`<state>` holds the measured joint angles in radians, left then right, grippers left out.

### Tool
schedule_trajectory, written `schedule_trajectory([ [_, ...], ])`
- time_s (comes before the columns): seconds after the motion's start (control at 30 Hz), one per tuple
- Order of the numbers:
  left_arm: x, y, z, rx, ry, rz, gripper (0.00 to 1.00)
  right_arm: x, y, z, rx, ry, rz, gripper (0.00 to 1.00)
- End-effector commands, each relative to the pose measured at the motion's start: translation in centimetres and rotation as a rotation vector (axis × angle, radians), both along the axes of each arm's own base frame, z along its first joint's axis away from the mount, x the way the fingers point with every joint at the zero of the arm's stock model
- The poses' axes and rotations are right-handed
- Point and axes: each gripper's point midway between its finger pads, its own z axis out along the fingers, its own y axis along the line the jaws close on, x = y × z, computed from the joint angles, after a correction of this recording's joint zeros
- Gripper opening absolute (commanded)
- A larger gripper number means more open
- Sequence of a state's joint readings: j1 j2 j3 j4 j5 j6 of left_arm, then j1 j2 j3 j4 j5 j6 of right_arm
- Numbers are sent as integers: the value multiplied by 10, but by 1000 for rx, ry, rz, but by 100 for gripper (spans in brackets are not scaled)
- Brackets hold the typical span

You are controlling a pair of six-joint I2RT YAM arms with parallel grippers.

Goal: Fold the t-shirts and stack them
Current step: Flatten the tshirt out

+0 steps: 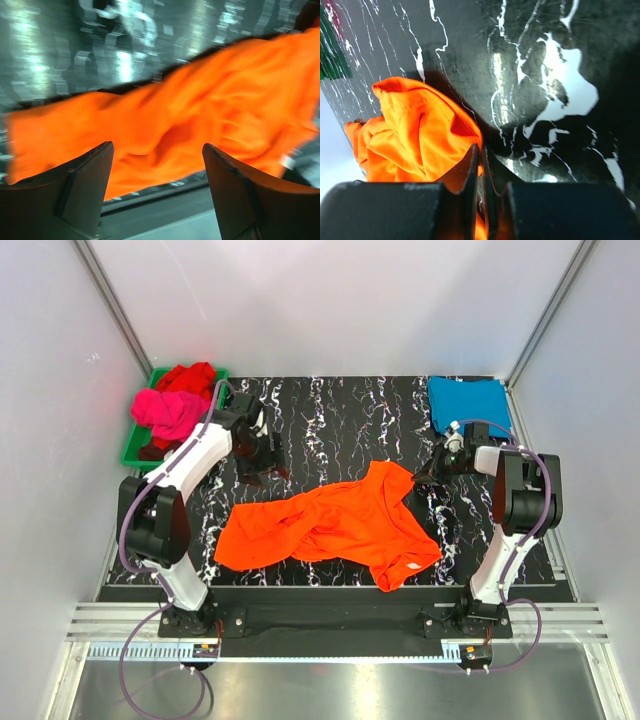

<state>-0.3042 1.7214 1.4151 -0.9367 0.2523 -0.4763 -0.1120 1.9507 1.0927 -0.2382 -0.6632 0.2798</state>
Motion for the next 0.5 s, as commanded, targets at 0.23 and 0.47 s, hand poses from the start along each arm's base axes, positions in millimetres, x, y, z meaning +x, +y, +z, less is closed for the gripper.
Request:
schedule_trajectory([
  [0.23,-50,50,-12,337,-60,-113,61,18,-16,16,-55,-8,-39,0],
  [0.47,-81,48,-28,448,-40,-223,58,27,-26,19,-91,12,-66,0],
])
